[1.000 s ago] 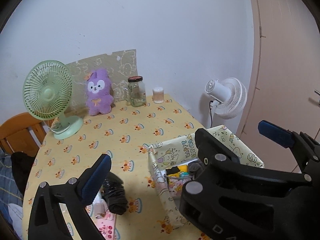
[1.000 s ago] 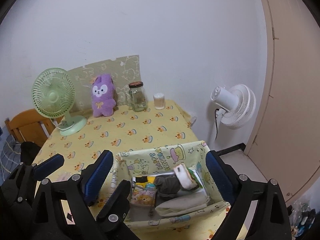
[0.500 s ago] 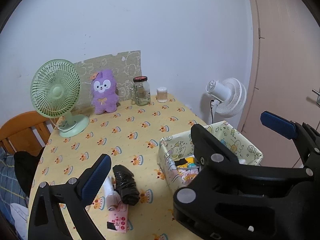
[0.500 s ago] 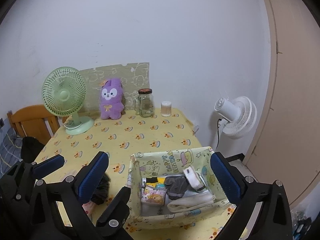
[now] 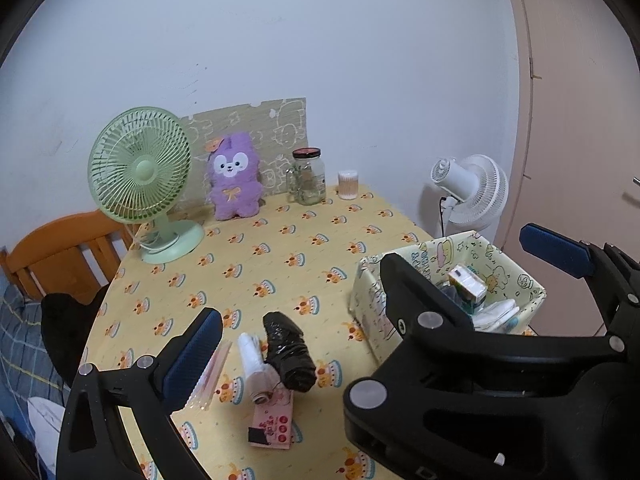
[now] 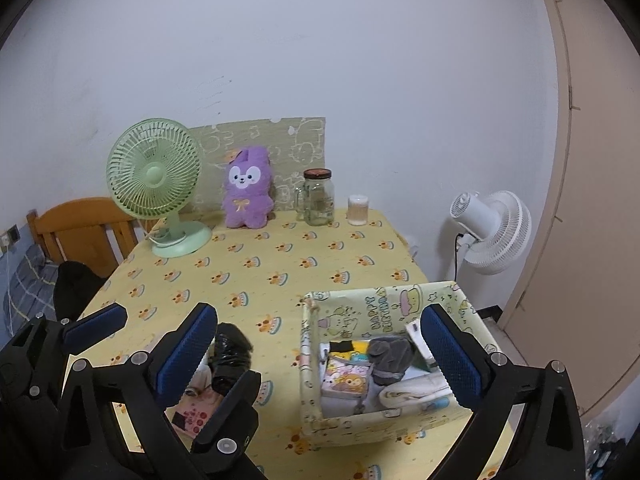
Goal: Organize soft objects
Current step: 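Move both tools back over the remaining items on the table, then grasp the black plastic-wrapped bundle with the right tool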
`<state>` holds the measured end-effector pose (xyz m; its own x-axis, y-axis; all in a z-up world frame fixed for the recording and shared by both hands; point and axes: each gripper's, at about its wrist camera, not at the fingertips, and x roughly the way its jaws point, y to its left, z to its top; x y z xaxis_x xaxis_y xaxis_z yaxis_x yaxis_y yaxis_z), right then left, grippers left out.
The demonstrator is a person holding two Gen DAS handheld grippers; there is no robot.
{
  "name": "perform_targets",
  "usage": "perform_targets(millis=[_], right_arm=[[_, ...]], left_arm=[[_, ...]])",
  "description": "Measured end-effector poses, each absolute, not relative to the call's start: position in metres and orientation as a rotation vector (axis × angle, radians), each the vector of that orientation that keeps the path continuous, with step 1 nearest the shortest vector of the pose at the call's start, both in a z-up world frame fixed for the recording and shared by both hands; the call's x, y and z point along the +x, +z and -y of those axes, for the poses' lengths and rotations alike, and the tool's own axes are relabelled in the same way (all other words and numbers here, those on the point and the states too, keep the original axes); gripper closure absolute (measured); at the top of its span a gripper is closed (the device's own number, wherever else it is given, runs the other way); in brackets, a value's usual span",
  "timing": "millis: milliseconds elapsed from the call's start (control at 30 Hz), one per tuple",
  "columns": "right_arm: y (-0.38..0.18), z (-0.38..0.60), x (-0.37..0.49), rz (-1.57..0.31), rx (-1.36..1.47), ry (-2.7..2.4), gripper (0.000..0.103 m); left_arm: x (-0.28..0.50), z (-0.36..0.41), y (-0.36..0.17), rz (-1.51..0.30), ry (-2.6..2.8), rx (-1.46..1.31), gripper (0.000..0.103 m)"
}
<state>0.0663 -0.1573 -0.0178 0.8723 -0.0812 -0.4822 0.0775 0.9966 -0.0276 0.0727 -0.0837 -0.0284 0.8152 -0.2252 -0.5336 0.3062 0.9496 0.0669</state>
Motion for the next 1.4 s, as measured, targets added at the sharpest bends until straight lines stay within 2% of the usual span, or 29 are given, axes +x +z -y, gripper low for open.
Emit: perform_targets(millis=[333,667,1133,1267,1400], right_arm=[[-0.031,0.137,0.069,-0.523,0.0,-0.048,0.002],[-0.052,0.114,0.081,-0.587,0.009,0.022,0.014],[-0.082,0.084,0.095,-0.654,0.017,0.057,0.015],[-0.095,0.076,0.104,-0.694,0.01,0.078,0.023],[-0.104,0.071,0.112,-0.716,-0.007,0.074,0.025]], left_arm=[[0.071,0.063,-0.038,-0.561,-0.247,0.153,0.0],[0.079,0.035,-0.056,-0.596,-0.213,0.122,0.0],[0.087,0.003,-0.084,-0.633,-0.131,0.097,0.001],[0.094,-0.004,-0.094,-0.661,-0.106,0.083,0.002],[0.102,-0.009,-0.104,-0.681,-0.076,0.078,0.003]])
